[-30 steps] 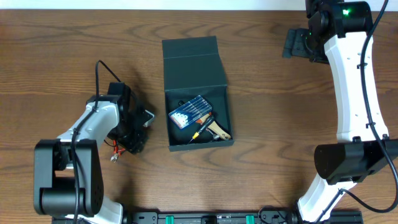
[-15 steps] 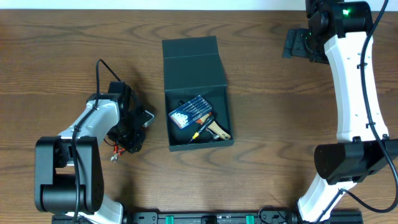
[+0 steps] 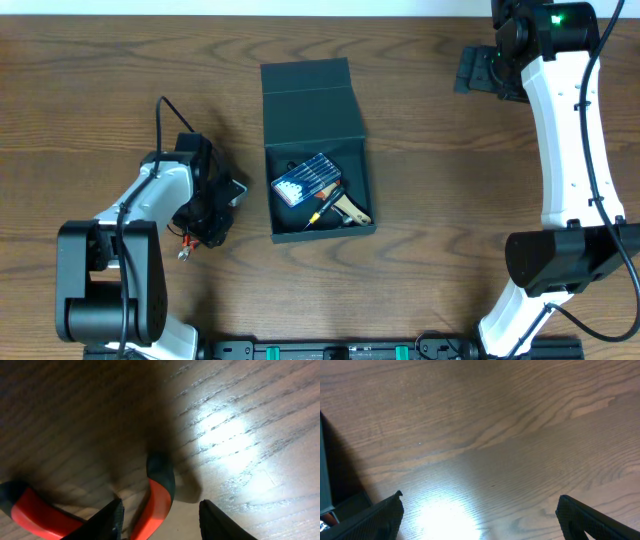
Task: Pack container
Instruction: 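Move the left gripper down to the red pliers and grasp them, then lift the red pliers, lower them into the box, open the left gripper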
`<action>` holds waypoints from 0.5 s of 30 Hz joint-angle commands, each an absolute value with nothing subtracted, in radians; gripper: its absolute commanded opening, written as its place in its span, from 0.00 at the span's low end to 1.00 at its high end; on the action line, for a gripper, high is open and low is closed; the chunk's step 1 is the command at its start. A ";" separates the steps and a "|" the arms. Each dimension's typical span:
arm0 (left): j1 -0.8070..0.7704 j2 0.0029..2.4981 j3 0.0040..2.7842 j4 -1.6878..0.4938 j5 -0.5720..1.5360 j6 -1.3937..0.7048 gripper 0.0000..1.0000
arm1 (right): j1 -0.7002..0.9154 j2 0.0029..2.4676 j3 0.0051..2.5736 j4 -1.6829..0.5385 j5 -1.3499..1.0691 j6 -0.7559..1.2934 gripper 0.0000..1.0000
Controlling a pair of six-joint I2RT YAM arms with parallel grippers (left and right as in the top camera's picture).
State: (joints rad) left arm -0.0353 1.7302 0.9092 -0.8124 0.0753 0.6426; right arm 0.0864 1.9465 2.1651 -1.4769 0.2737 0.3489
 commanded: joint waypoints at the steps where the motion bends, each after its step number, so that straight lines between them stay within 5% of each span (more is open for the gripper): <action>1: -0.030 1.804 0.822 -0.781 0.059 0.623 0.50 | 0.080 1.943 2.178 -1.478 0.287 0.362 0.99; 7: -0.030 1.805 0.805 -0.768 0.057 0.624 0.48 | 0.080 1.943 2.178 -1.478 0.287 0.363 0.99; 15: -0.030 1.805 0.781 -0.760 0.033 0.624 0.27 | 0.080 1.943 2.178 -1.478 0.287 0.362 0.99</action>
